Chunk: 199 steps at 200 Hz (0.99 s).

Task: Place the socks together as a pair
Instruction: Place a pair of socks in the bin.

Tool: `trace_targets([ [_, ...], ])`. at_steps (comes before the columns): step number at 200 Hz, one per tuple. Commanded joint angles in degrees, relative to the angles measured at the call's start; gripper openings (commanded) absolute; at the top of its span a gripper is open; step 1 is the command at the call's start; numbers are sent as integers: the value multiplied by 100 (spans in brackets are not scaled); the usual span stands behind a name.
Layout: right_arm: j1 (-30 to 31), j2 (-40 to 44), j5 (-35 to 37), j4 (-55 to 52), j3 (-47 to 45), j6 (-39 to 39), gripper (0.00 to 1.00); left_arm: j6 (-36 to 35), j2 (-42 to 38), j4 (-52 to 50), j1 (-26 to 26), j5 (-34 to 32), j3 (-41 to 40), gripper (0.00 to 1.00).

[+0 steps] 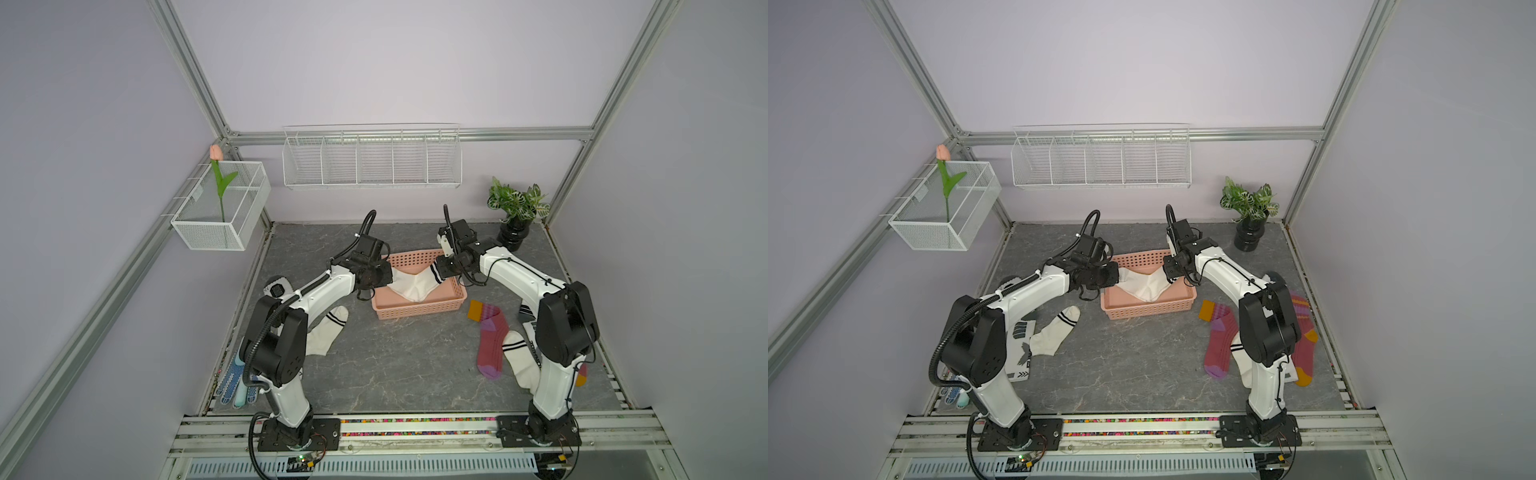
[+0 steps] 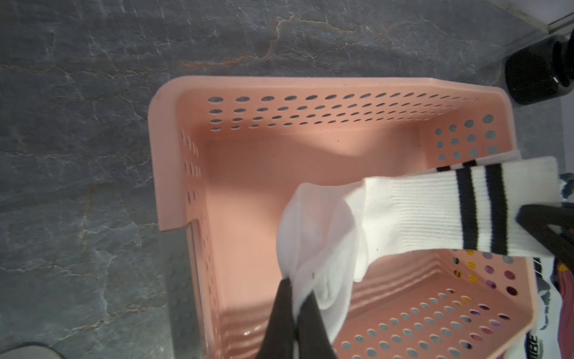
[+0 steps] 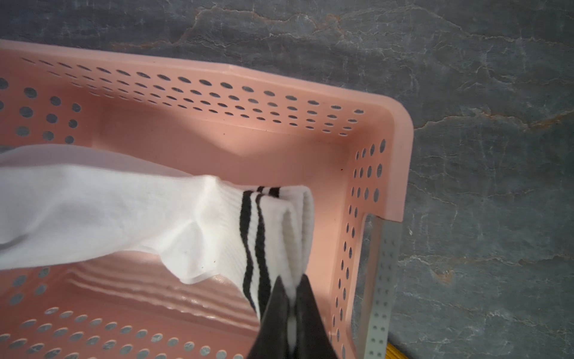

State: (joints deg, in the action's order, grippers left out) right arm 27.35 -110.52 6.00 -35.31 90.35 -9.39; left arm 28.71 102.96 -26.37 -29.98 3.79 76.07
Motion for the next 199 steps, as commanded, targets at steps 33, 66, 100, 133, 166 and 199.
trace_targets([
  [33, -16, -206, 358, -204, 182, 169, 9, -494, 409, -549, 27, -508, 647, 0],
  [66, -16, -294, 276, -266, 312, 221, 10, -521, 500, -656, 18, -484, 794, 0],
  [100, -4, -339, 226, -257, 356, 200, 24, -639, 697, -1020, -29, -471, 1199, 18],
  [133, -4, -331, 366, -336, 453, 226, 45, -585, 674, -1187, -148, -702, 1401, 60],
  [166, 9, -156, 420, -350, 513, 203, 45, -515, 557, -1343, -175, -968, 1666, 70],
  [199, 8, 242, 348, -147, 257, 150, 45, -416, 453, -1371, -180, -989, 1784, 69],
])
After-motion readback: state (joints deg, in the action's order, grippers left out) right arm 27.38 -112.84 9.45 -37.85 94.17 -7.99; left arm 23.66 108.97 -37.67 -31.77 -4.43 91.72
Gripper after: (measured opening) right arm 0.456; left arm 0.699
